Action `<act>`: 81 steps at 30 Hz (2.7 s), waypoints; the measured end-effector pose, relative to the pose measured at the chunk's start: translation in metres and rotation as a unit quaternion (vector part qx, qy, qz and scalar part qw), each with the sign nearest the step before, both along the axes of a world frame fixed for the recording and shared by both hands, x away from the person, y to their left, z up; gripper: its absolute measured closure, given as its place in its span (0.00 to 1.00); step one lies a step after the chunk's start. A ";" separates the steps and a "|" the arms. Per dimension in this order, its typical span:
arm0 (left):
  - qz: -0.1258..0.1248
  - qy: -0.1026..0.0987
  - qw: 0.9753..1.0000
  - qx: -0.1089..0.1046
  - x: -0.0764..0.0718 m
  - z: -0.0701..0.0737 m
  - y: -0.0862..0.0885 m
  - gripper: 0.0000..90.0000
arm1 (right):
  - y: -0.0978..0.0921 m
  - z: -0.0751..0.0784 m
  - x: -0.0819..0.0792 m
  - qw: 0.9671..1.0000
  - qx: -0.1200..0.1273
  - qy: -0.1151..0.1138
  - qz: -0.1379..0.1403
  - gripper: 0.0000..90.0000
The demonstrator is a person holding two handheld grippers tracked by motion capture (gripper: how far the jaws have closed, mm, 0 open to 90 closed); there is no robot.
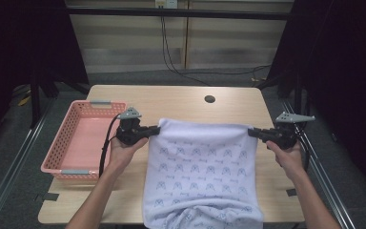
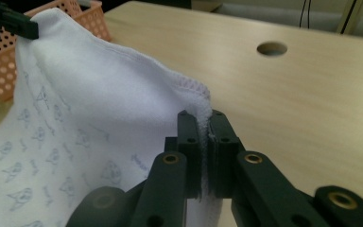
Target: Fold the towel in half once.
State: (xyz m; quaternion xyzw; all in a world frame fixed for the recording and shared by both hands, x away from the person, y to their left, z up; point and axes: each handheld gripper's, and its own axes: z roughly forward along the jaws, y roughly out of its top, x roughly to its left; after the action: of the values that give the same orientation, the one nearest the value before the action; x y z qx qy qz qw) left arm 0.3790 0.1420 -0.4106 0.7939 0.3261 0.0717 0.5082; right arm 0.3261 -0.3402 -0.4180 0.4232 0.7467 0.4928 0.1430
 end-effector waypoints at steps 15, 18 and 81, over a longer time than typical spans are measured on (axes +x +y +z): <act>0.044 -0.072 0.996 -0.016 0.041 0.087 0.009 0.97 | 0.007 0.093 0.054 0.996 0.016 -0.079 -0.023 0.96; 0.049 -0.083 0.995 -0.025 0.050 0.104 0.008 0.97 | 0.008 0.107 0.063 0.995 0.018 -0.091 -0.030 0.96; -0.079 0.088 0.990 0.076 -0.109 -0.073 -0.020 0.96 | 0.023 -0.058 -0.107 0.986 -0.054 0.143 0.074 0.96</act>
State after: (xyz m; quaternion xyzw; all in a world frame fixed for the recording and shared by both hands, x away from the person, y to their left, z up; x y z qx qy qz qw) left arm 0.2702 0.1222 -0.4833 0.8569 0.2989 -0.0143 0.4198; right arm 0.2194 -0.3174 -0.4758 0.4245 0.8142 0.3955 0.0208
